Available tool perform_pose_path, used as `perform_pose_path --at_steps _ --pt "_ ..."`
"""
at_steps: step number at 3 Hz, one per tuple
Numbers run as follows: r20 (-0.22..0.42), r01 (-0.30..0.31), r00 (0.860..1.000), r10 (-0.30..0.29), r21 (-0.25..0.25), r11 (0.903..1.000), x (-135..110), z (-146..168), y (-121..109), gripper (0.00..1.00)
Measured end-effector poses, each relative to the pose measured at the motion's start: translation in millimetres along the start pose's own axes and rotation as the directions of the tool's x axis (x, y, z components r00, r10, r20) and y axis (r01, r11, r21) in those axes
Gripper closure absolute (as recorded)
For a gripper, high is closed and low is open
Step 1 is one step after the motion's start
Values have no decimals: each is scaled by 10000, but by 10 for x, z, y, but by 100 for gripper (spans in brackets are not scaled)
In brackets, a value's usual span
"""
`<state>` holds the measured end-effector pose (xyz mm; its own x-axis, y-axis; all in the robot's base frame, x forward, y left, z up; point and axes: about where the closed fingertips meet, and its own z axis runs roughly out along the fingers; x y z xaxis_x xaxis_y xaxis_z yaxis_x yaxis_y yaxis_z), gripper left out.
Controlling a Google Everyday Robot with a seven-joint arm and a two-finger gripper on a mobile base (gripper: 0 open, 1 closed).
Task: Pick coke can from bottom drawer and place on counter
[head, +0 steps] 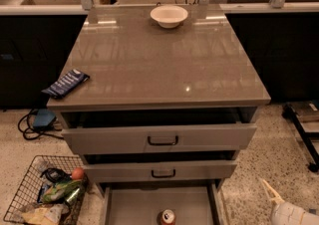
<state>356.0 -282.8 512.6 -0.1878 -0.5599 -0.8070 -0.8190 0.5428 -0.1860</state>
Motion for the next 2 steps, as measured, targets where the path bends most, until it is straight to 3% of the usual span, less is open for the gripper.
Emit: perform_pose_path --at_steps 1,2 --pt "392 -229 9989 242 -350 9991 175 237 114 0" --pt "393 -229 9989 242 -351 9991 174 237 114 0"
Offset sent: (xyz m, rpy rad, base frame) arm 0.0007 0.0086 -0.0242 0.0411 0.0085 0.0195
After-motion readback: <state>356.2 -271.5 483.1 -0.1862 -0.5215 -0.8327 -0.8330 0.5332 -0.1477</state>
